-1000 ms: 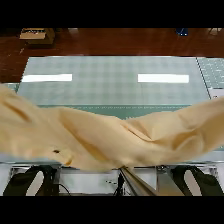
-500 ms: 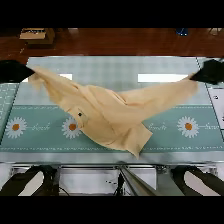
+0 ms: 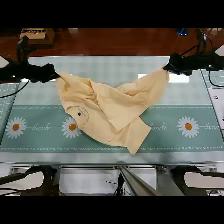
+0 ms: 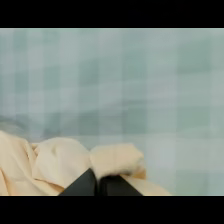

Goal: Fold the shirts.

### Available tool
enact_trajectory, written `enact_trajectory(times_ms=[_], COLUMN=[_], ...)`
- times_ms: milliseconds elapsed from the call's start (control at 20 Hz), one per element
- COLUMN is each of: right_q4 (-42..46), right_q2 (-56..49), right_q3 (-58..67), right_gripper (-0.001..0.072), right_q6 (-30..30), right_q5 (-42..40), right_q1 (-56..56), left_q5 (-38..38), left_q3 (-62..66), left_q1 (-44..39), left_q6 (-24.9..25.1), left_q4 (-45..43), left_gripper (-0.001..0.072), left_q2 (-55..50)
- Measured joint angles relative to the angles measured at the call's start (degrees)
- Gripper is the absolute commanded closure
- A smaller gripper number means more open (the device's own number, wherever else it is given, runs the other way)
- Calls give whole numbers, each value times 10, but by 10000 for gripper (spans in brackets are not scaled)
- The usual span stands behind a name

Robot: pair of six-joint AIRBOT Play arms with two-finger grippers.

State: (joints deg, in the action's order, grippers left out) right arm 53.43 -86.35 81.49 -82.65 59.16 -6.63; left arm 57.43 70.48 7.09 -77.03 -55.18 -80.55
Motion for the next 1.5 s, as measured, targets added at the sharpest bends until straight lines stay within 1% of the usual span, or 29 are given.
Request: enact_trajectory(times_ms=[100, 200, 350, 450, 500, 600, 650, 750, 850, 950, 1150, 1300, 1400, 1450, 1500], right_q4=[-1, -2, 0, 7, 12, 19, 23, 30, 34, 38, 47, 61, 68, 70, 73], right_q2=[-9, -7, 6, 15, 18, 22, 23, 25, 26, 26, 26, 26, 26, 26, 26], right_q3=[0, 0, 0, 0, 0, 0, 0, 0, 0, 0, 0, 0, 0, 0, 0], right_gripper=[686, 685, 685, 685, 685, 685, 685, 685, 685, 685, 685, 685, 685, 685, 685], right_q6=[7, 14, 23, 31, 32, 36, 38, 40, 42, 45, 56, 62, 66, 66, 66], right_q5=[-12, -15, -8, 3, 14, 33, 44, 61, 72, 80, 87, 89, 90, 91, 91], right_q1=[1, -2, -8, -10, -10, -11, -12, -12, -12, -12, -12, -12, -12, -12, -12], left_q5=[34, 106, 225, 271, 281, 279, 271, 225, 175, 120, -2, -93, -137, -150, -165], left_q3=[8, 26, 26, -25, -64, -162, -217, -312, -389, -437, -476, -482, -478, -473, -468], left_q1=[12, 39, 82, 88, 84, 58, 37, -17, -87, -164, -292, -356, -383, -393, -401], left_q6=[-16, -27, -35, -40, -44, -47, -49, -60, -79, -93, -120, -125, -119, -117, -114], left_q4=[4, -15, -32, -31, -26, 16, 43, 89, 115, 137, 186, 241, 271, 287, 297], left_gripper=[44, 120, 120, 120, 120, 120, 120, 120, 119, 119, 120, 120, 123, 248, 330], left_q2=[-22, -24, 25, 88, 122, 193, 225, 266, 283, 284, 250, 205, 173, 158, 142])
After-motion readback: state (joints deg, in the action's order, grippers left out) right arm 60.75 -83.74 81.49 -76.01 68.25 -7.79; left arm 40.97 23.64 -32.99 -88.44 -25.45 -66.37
